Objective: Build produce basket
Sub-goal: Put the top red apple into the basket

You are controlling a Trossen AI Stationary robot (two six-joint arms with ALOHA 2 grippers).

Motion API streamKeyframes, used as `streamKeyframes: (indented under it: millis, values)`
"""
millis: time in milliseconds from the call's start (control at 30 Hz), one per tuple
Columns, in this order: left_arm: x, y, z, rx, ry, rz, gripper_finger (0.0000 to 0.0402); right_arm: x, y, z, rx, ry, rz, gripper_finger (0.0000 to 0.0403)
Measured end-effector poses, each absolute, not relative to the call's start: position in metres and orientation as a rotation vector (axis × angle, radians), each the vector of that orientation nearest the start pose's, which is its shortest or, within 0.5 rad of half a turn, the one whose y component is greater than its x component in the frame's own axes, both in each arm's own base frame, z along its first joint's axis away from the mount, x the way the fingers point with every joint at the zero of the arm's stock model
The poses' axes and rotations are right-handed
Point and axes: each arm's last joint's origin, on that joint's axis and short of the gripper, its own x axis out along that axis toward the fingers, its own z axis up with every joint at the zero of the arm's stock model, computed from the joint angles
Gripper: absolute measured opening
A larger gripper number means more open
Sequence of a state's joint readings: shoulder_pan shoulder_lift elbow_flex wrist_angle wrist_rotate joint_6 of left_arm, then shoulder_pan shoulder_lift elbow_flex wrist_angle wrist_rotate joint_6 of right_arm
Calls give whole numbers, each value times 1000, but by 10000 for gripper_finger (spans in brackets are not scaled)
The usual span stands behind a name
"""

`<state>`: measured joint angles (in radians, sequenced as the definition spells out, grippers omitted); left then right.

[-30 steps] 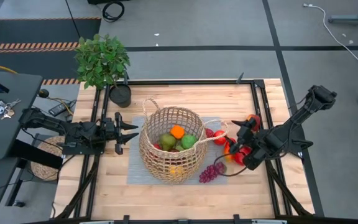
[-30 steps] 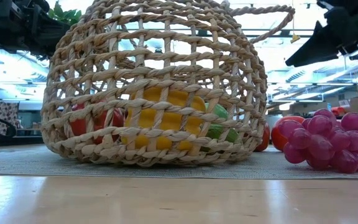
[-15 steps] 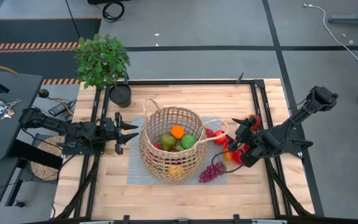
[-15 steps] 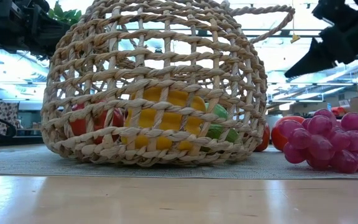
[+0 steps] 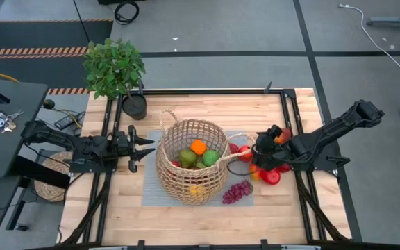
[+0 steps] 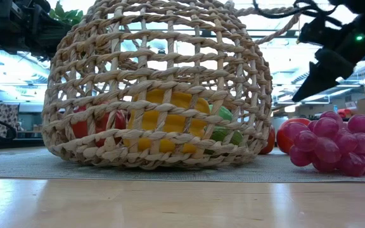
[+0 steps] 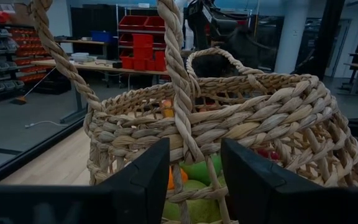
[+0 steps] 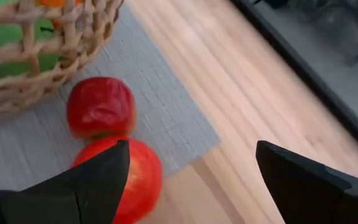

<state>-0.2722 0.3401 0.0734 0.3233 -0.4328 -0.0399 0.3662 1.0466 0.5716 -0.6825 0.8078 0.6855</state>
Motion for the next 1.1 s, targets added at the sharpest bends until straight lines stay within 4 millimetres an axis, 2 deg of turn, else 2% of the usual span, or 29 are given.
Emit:
streamKeyframes:
  millis: [133,367,633,733,867,1100]
  values:
    - [116,-20,190,-59,-56,159,149,172,39,194,86,784,-608,348]
    - [116,-20,190,-59,-56,159,151,166,44,196,97,802,-543,348]
    - [116,-20,190,-60,-57,159,148,130,32,169,182,709,-495,348]
    - [116,-20,190,-59,-56,159,148,126,31,174,201,615,-441,348]
    - [116,-20,190,-59,-56,159,152,123,28,174,136,586,-433,349]
    - [116,-20,190,-59,-57,160,147,127,26,171,151,592,-431,391]
